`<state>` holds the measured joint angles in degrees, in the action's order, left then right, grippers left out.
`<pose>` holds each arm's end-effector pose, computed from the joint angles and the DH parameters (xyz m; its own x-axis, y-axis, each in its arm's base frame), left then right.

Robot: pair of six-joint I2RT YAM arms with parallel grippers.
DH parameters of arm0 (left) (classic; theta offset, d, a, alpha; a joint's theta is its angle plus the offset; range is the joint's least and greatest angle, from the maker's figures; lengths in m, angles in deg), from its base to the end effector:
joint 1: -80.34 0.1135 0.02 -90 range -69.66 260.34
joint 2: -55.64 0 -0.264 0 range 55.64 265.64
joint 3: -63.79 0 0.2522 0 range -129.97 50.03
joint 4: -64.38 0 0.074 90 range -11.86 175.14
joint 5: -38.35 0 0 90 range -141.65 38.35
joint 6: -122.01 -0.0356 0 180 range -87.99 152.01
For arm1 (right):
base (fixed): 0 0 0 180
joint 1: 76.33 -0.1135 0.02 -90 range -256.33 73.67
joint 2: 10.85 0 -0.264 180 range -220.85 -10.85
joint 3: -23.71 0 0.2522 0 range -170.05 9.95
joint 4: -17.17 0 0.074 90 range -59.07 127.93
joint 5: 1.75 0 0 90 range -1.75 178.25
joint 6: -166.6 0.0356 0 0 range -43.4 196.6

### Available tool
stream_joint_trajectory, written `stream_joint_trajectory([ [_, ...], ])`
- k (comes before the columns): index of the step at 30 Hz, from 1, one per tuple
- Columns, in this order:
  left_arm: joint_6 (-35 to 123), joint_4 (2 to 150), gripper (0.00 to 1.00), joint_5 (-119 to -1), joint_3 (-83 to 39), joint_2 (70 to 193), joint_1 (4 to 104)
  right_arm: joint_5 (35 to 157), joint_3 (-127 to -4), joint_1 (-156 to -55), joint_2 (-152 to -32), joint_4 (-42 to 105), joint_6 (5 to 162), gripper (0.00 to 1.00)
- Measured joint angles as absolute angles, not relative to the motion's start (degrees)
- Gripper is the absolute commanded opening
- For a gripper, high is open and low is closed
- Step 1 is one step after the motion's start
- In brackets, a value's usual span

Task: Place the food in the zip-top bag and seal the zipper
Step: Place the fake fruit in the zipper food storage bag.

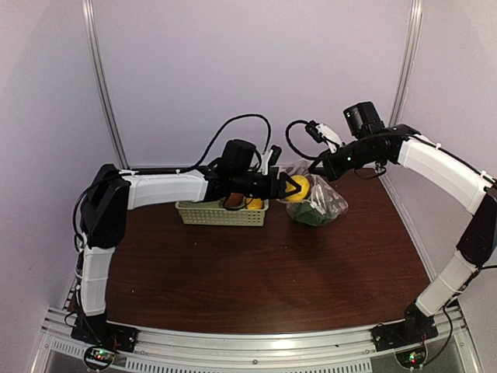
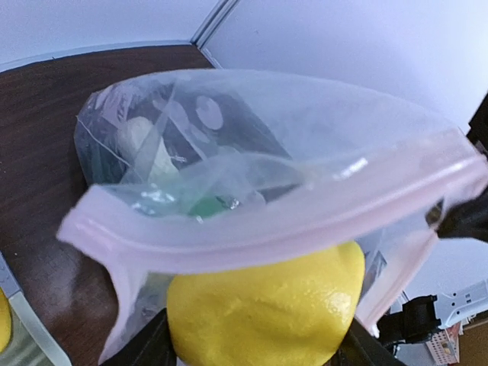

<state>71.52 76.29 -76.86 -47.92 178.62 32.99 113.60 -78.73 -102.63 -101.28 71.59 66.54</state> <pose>0.3335 -0.3844 0.2439 -0.7979 0.0166 -0.6026 0.5484 0.4349 -0.7142 0.3044 0.1674 0.3584 -0.4759 -0.4113 -0.7774 -0.7789 0.6076 0.1553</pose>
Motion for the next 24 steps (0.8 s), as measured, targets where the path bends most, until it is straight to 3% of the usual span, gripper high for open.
stream_joint_trajectory([
  [3, 72.68, 76.95, 0.43, -75.20, -51.86, 181.11, 32.99, 114.86, -78.73, -102.63, -101.28, 71.66, 66.56, 0.00],
  [11, 74.60, 82.63, 0.68, -68.40, -65.80, 189.85, 31.50, 116.18, -78.73, -102.63, -101.28, 71.68, 66.62, 0.00],
  [20, 74.45, 86.33, 0.81, -67.31, -67.57, 190.29, 30.63, 114.27, -78.77, -101.85, -101.28, 71.73, 66.73, 0.00],
  [22, 73.73, 86.44, 0.97, -67.63, -67.44, 189.72, 30.63, 113.95, -78.82, -101.02, -101.28, 71.73, 66.76, 0.00],
  [24, 73.00, 86.48, 0.98, -68.29, -67.22, 188.72, 30.63, 113.88, -78.88, -99.97, -101.28, 71.70, 66.80, 0.00],
])
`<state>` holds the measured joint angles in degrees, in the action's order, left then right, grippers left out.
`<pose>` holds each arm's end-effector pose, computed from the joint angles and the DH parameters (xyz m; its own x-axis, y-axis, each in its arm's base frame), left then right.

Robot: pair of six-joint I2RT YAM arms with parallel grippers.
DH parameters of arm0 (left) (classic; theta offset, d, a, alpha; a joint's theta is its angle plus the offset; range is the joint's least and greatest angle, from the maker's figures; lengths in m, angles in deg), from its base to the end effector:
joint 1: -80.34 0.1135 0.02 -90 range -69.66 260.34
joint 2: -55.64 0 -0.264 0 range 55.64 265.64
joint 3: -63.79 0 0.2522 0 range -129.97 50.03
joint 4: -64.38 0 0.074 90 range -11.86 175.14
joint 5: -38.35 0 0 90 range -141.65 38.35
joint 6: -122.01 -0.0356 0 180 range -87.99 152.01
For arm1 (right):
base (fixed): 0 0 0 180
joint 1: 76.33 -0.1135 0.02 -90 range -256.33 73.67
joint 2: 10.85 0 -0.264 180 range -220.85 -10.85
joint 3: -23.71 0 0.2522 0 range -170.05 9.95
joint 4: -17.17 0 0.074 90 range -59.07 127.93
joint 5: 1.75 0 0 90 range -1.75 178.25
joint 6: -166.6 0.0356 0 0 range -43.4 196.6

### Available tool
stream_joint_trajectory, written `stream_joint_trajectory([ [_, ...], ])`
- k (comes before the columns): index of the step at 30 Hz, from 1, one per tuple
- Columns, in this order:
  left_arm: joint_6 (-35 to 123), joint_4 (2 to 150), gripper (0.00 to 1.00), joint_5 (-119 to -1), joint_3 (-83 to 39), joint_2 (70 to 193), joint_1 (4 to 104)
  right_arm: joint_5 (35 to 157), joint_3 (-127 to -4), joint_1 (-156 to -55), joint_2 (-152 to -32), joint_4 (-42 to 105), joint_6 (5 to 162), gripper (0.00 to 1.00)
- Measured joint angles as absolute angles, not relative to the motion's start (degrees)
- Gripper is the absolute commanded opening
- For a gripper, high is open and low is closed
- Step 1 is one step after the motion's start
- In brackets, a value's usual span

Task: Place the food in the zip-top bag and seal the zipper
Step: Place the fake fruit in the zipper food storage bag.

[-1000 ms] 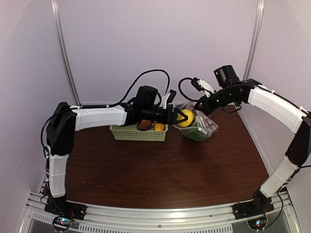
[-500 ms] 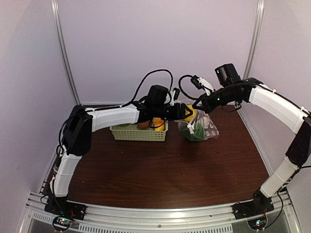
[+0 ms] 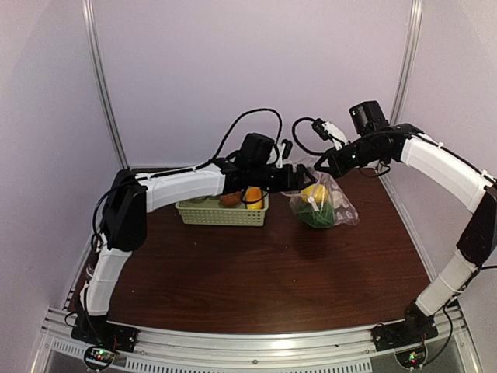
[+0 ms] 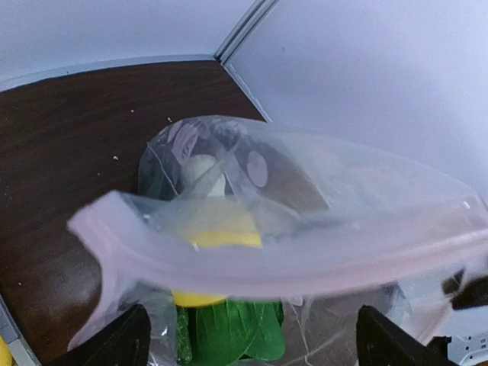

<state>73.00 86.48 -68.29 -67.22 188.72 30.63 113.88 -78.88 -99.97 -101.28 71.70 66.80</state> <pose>0.3485 -0.4269 0.2530 -0.7900 -0.0399 -0.6117 0.5055 0.5221 -0.6869 0.3116 0.1532 0.3591 -0.4970 -0.3851 -0.7776 -0.7498 0.6416 0.1615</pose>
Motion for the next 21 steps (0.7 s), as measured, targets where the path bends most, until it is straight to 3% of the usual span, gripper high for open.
stream_joint_trajectory([
  [10, 68.39, 85.28, 0.98, -72.66, -59.79, 179.41, 30.63, 111.76, -79.80, -96.78, -101.08, 72.34, 65.93, 0.00],
  [15, 60.61, 89.25, 0.98, -62.04, -51.81, 168.56, 31.15, 103.52, -84.89, -90.85, -99.62, 72.29, 61.44, 0.00],
  [21, 56.28, 97.56, 0.98, -51.15, -51.27, 166.42, 36.46, 93.66, -86.47, -88.54, -96.41, 70.02, 56.44, 0.00],
])
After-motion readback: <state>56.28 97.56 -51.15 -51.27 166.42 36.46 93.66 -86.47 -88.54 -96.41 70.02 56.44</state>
